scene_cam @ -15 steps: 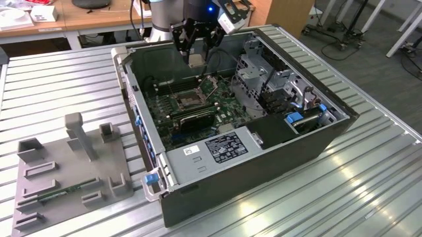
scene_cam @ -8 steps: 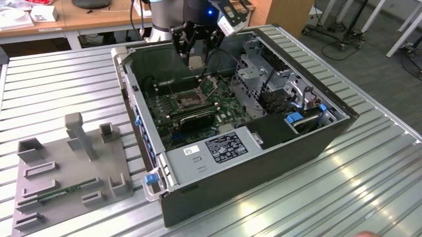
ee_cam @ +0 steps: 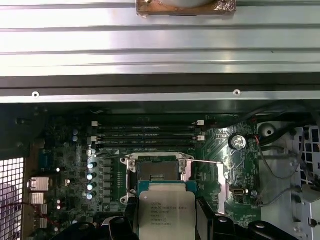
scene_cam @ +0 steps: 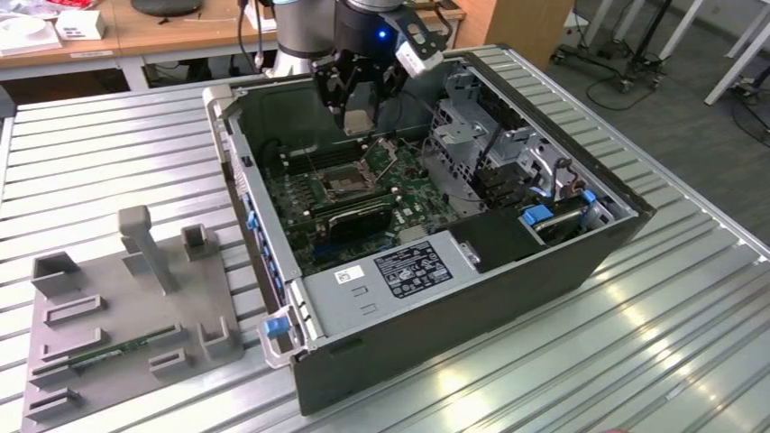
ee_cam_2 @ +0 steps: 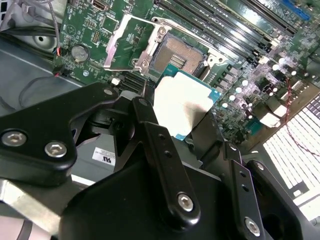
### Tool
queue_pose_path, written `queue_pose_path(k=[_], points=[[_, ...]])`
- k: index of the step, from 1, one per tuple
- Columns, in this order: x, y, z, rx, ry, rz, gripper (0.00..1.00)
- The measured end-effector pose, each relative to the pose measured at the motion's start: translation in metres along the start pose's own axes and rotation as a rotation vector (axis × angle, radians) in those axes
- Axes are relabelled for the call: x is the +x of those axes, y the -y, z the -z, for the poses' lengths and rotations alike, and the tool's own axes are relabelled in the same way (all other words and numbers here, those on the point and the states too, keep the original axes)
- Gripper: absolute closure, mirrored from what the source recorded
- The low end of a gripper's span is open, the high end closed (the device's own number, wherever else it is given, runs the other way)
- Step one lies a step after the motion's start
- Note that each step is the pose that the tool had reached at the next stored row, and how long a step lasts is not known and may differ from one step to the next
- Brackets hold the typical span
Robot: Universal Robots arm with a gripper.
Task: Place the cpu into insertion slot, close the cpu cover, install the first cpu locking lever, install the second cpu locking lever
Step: 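Place the cpu into insertion slot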
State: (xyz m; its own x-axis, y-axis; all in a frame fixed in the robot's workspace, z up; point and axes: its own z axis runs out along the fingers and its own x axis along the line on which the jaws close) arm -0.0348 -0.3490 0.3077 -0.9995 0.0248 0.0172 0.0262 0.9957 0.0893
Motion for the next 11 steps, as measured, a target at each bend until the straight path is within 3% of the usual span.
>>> queue_pose_path(k=[8, 11], points=[[-0.0002, 0.0013, -0.0141, -0.0001, 0.0013, 0.000, 0.46], [-0.0003, 0.0014, -0.0151, 0.0000, 0.0013, 0.000, 0.46]])
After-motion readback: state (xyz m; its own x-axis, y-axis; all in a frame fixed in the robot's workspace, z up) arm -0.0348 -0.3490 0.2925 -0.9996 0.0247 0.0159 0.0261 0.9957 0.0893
